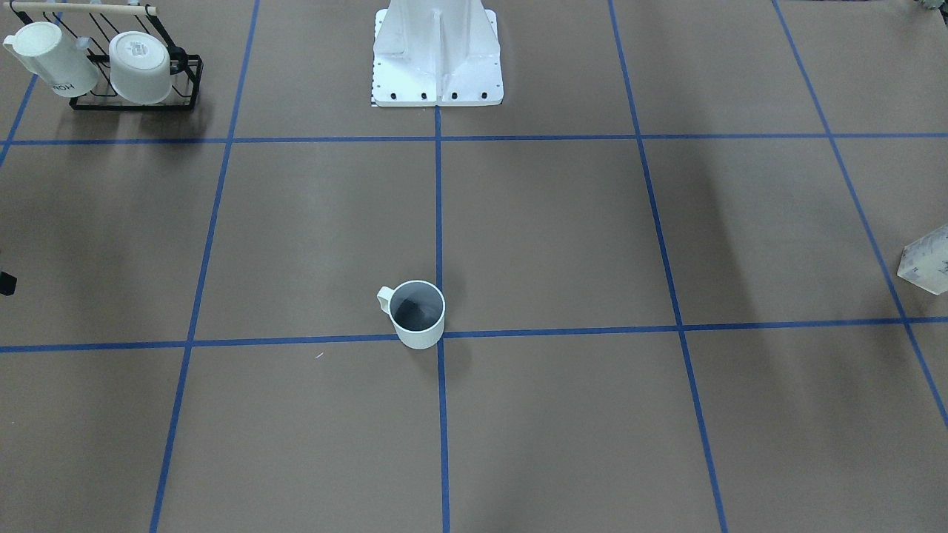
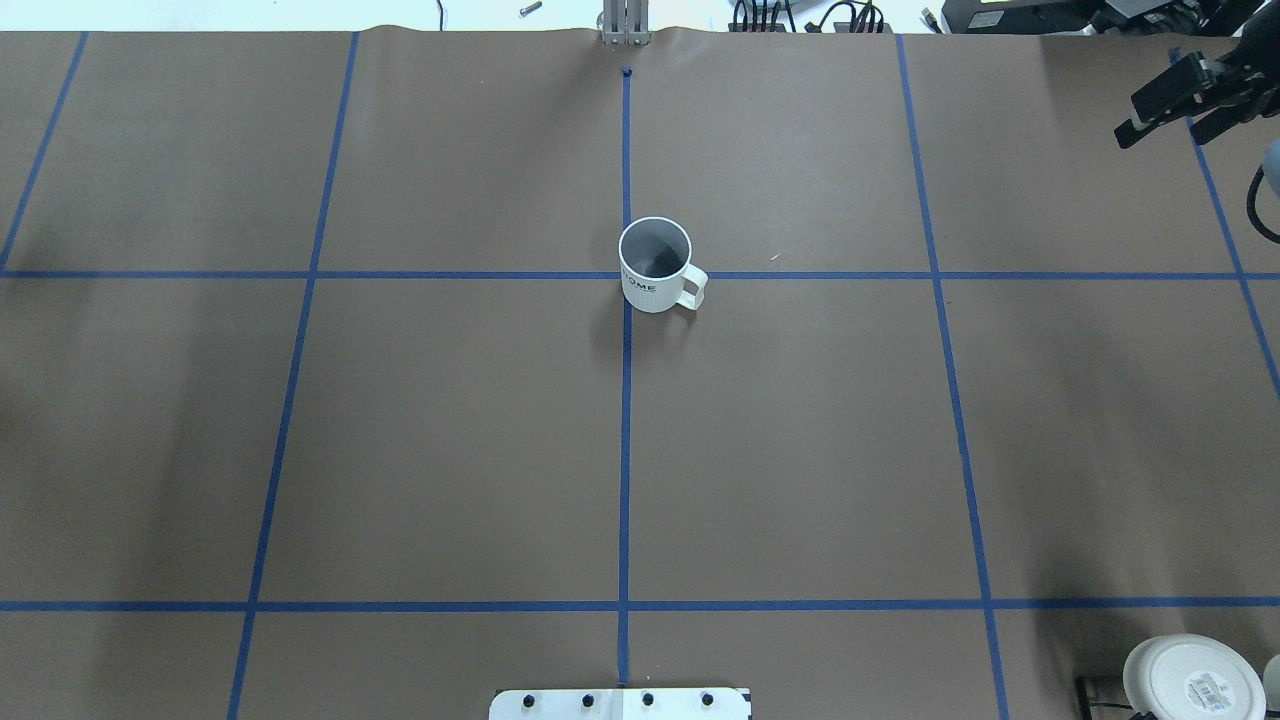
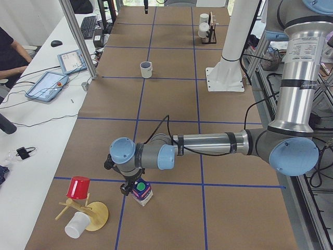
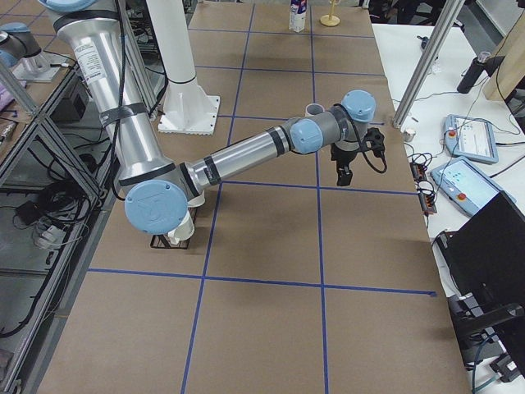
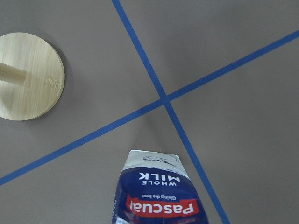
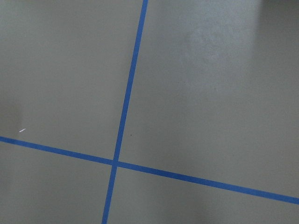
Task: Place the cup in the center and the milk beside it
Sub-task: 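Lift the milk carton with the left gripper and carry it forward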
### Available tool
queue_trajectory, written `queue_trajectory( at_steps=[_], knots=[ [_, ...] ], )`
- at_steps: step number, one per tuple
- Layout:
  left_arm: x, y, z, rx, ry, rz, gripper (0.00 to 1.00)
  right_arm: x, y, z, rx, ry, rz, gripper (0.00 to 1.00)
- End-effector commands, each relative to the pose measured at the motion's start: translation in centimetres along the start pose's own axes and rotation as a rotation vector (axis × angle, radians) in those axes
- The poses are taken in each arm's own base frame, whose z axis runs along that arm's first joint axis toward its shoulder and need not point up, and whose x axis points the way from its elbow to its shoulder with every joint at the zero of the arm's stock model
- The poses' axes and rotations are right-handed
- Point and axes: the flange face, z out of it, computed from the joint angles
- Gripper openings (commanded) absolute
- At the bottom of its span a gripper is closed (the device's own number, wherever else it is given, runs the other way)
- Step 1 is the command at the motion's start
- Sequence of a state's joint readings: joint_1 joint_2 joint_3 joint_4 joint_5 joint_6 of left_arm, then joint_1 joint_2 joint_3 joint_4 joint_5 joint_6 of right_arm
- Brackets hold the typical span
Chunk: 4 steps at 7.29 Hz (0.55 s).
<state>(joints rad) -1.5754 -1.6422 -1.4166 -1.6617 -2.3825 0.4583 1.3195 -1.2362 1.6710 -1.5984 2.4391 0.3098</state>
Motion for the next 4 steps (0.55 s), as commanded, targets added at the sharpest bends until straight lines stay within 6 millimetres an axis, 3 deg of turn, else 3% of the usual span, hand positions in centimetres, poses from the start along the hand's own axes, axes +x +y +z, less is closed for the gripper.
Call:
queue_trajectory(
  at_steps=[1,4],
  knots=[
    [-0.95,0.7,1.1,0.0,-0.001,0.0,0.98,0.13,-0.01,0.13,-0.002,0.001,0.004,1.0],
    [-0.67,0.55,1.89,-0.013,0.006,-0.002,0.98,0.11,-0.08,0.38,-0.007,0.001,0.005,1.0]
  ],
)
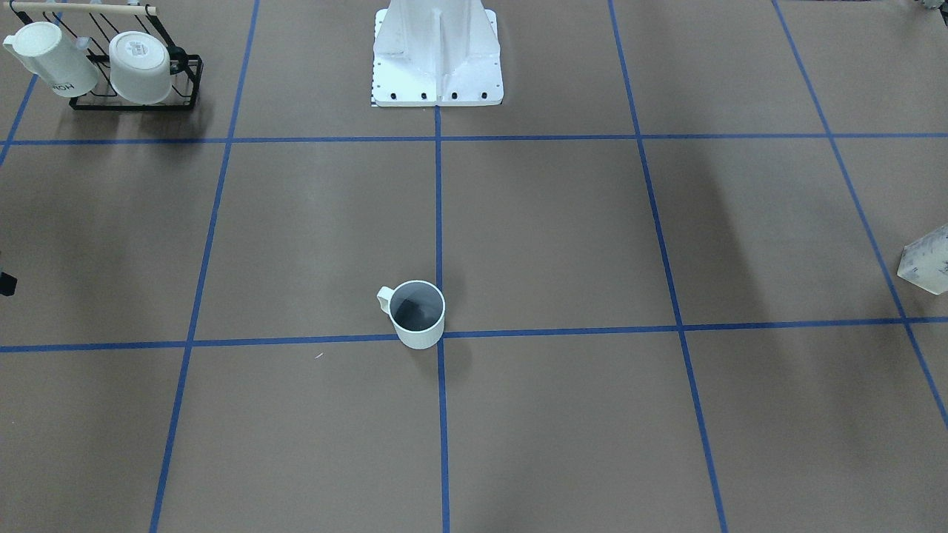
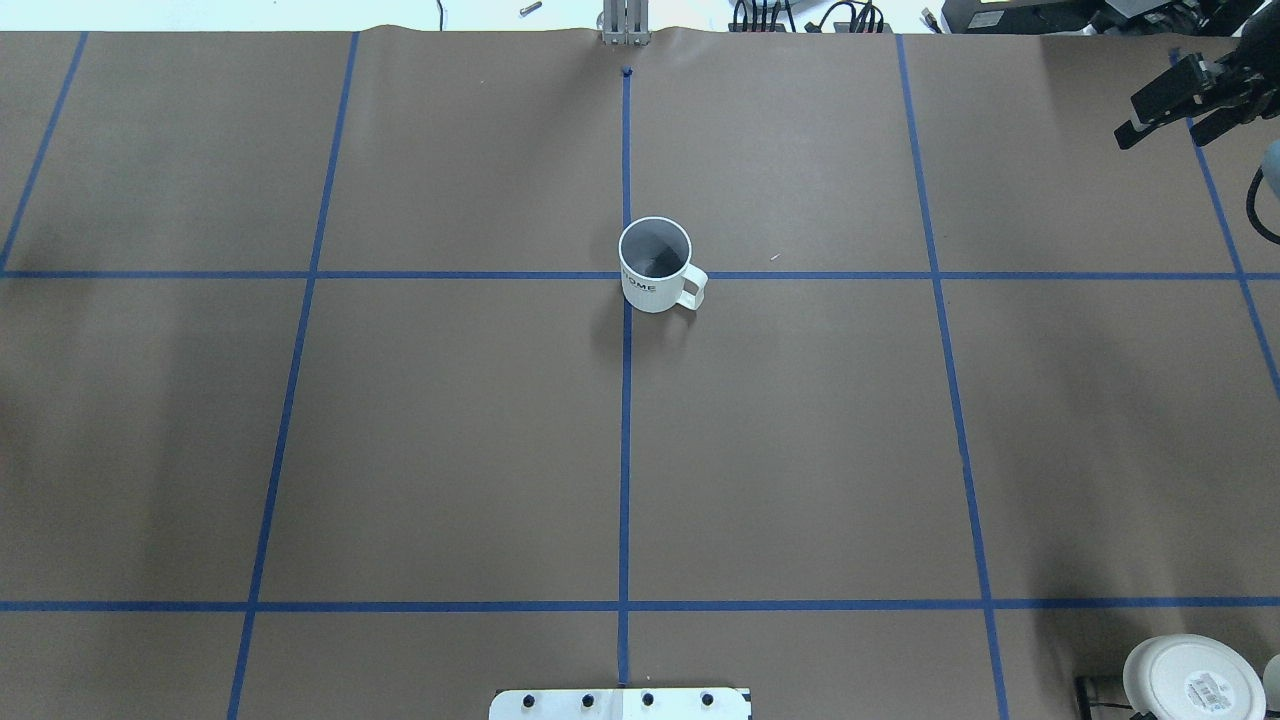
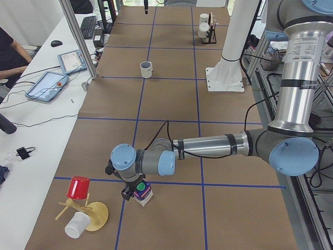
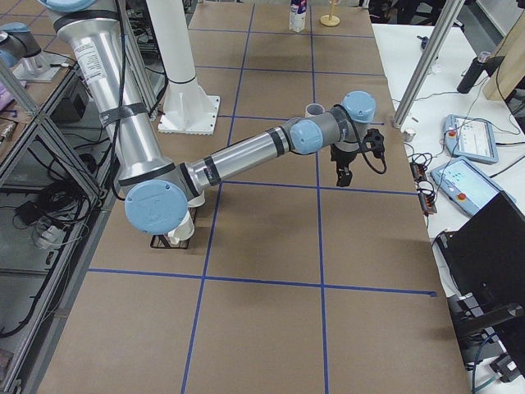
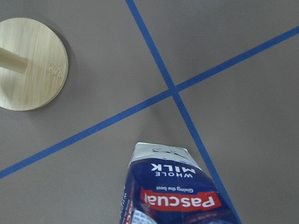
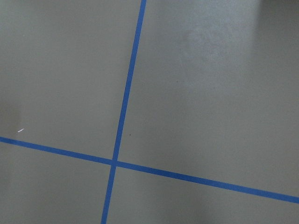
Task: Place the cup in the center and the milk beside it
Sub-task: 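Lift the milk carton with the left gripper and carry it forward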
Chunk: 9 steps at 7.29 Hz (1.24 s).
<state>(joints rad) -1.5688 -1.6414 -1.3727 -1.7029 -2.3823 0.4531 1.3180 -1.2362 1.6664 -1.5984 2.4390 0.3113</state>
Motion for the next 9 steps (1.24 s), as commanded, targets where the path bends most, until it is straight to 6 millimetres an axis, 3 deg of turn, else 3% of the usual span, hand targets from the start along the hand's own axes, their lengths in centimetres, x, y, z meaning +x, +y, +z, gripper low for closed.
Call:
queue_trajectory(
  at_steps=[1,2,4,5,7,9],
  knots=[
    [0.5,-0.3,0.8,-0.013,0.006,0.008,0.98,0.0,-0.1,0.3,-0.005,0.0,0.001,1.0],
    [0.5,-0.3,0.8,-0.013,0.006,0.008,0.98,0.1,-0.1,0.3,-0.005,0.002,0.002,1.0],
    [0.6,-0.4,0.9,-0.009,0.005,0.021,0.62,-0.2,-0.1,0.4,-0.007,-0.001,0.0,1.0],
    [0.6,-0.8,0.6,-0.007,0.002,0.027,0.4,-0.5,-0.2,0.2,-0.001,-0.001,0.003,1.0],
    [1.3,-2.6,-0.7,0.01,-0.013,0.043,0.29,-0.8,-0.3,0.0,0.002,-0.002,0.001,1.0],
    [1.5,-3.9,-1.6,0.016,-0.036,0.057,0.24,-0.8,-0.3,0.0,0.002,-0.002,0.001,1.0]
  ],
)
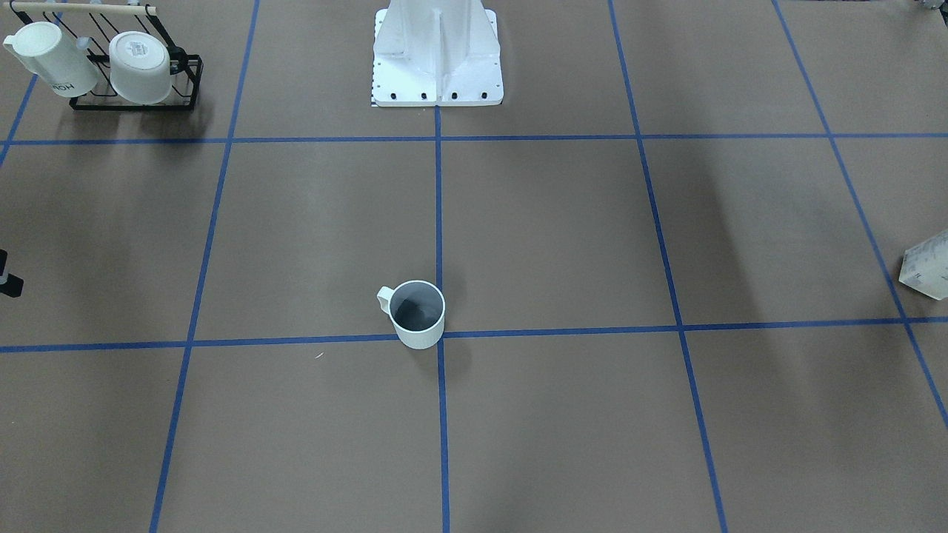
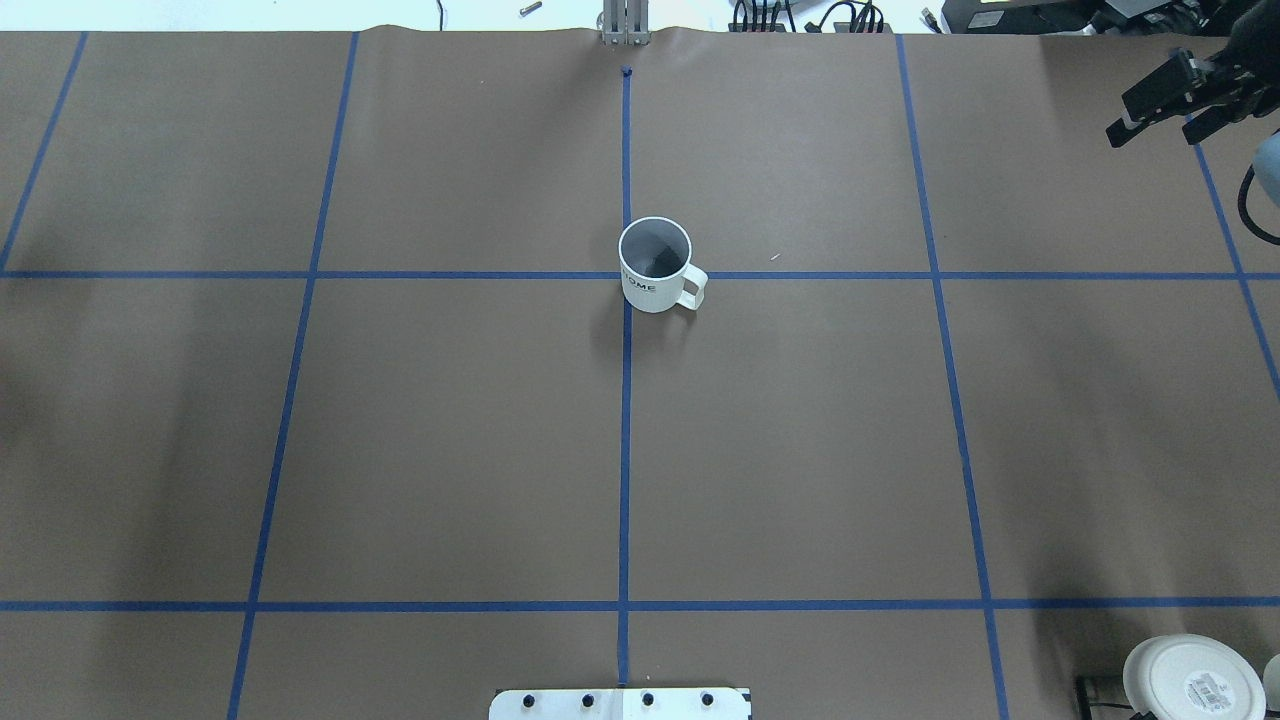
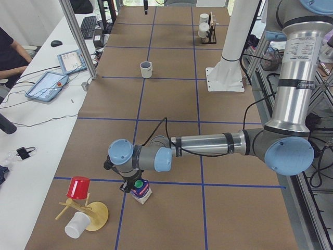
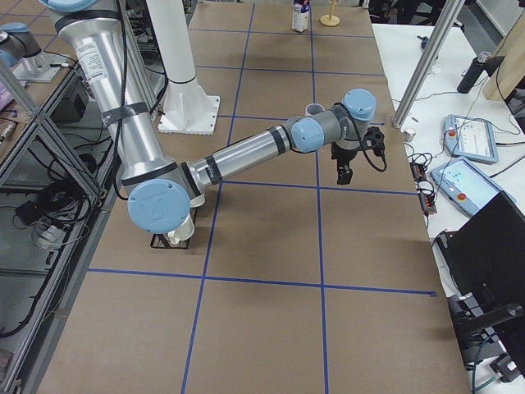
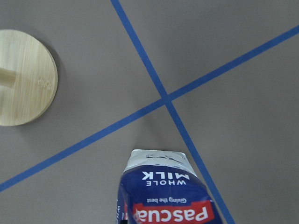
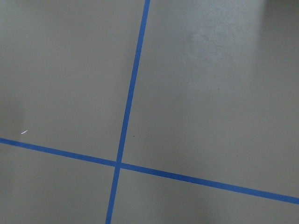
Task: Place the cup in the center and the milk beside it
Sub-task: 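Lift the milk carton with the left gripper and carry it forward, then move the milk carton beside the mug and lower it with the left gripper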
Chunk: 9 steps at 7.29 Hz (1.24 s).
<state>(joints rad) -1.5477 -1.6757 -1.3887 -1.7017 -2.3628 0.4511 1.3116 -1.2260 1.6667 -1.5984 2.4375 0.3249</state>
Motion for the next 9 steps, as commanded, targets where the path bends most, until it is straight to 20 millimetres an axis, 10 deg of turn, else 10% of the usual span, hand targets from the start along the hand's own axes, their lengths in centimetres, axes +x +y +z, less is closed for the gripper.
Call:
queue_trajectory(
  at_steps=[1,5,9],
  knots=[
    [0.7,-1.9,-1.5,0.011,-0.013,0.01,0.24,0.0,0.1,0.0,0.001,0.0,-0.001,1.0],
    [11.2,-15.9,-13.3,-0.005,0.004,-0.183,0.24,0.1,0.3,0.0,-0.001,-0.001,0.001,1.0],
    [38.1,-29.5,-8.8,-0.048,0.096,-0.467,0.24,1.4,2.0,0.0,-0.003,0.003,0.014,1.0]
  ],
)
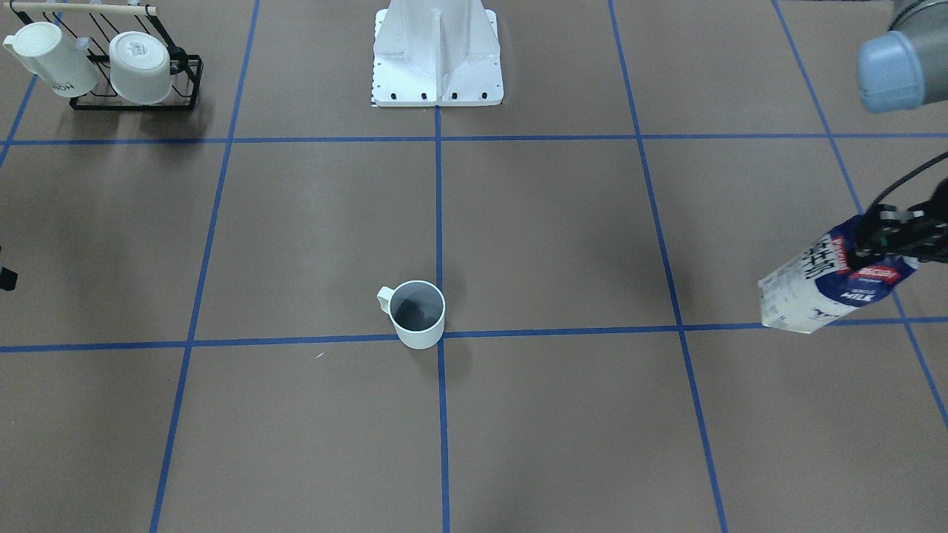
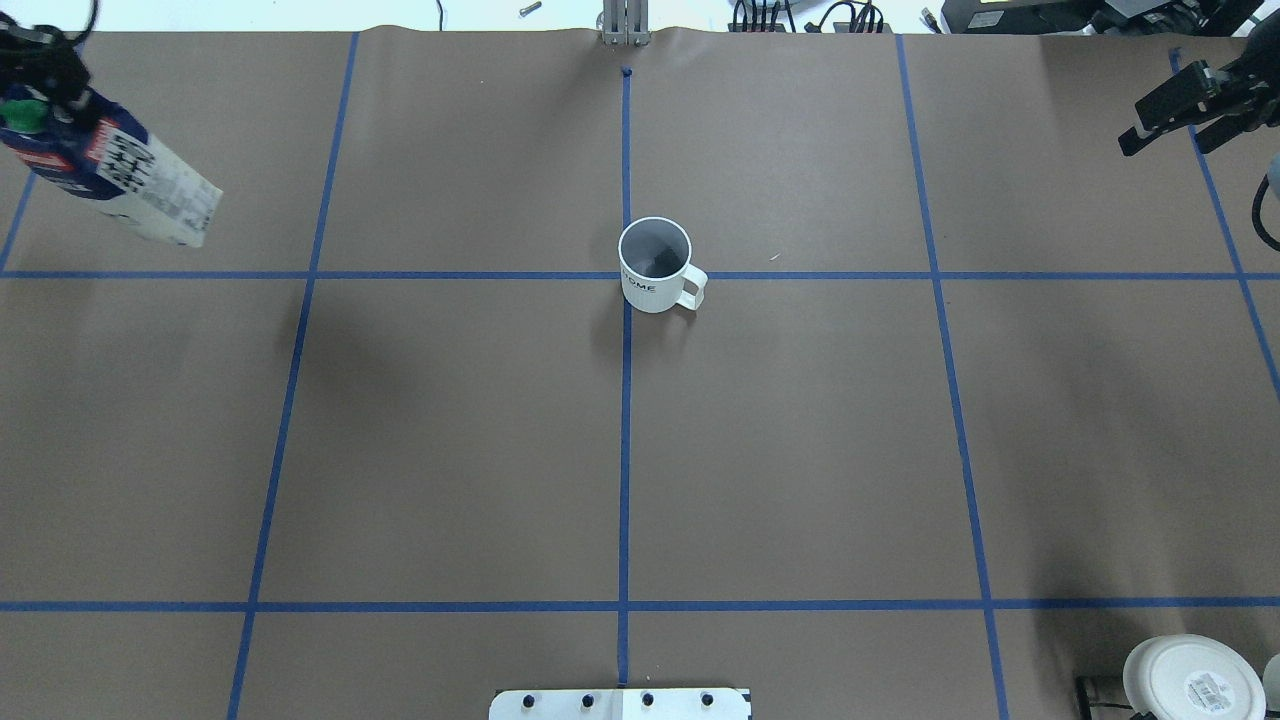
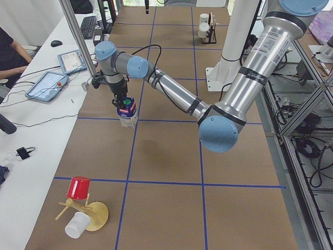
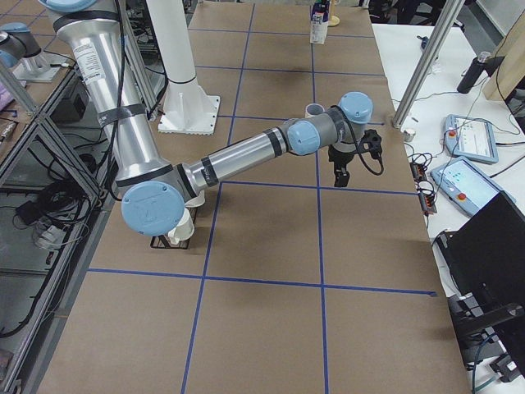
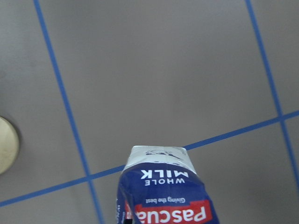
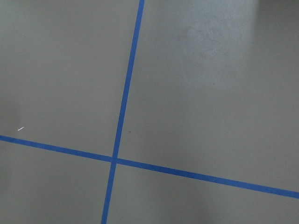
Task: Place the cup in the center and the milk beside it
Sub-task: 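Move the milk carton beside the mug and lower it with the left gripper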
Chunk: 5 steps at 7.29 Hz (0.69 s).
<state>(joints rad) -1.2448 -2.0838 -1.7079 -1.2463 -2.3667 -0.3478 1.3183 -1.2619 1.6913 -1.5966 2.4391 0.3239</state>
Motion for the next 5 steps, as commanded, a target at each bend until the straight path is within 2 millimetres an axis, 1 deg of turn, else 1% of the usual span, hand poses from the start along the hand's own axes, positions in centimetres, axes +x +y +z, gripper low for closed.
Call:
queue_trajectory(
  at_steps=[1,2,3,4,5],
  knots=[
    [15.7,0.8,4.6,-0.058,0.054,-0.125,0.24,0.6,1.4,0.0,-0.003,0.001,0.007,1.0],
    [19.8,1.0,6.0,-0.054,0.091,-0.16,0.24,0.9,1.8,0.2,-0.006,0.002,0.009,1.0],
    [23.9,1.2,7.9,-0.041,0.093,-0.186,0.24,1.2,2.1,0.3,-0.009,0.003,0.012,1.0],
    [29.2,1.1,9.6,-0.023,0.077,-0.226,0.24,1.5,2.5,0.4,-0.012,0.004,0.016,1.0],
    [33.1,0.6,9.3,-0.008,0.087,-0.235,0.24,1.6,2.6,0.5,-0.013,0.005,0.015,1.0]
  ],
)
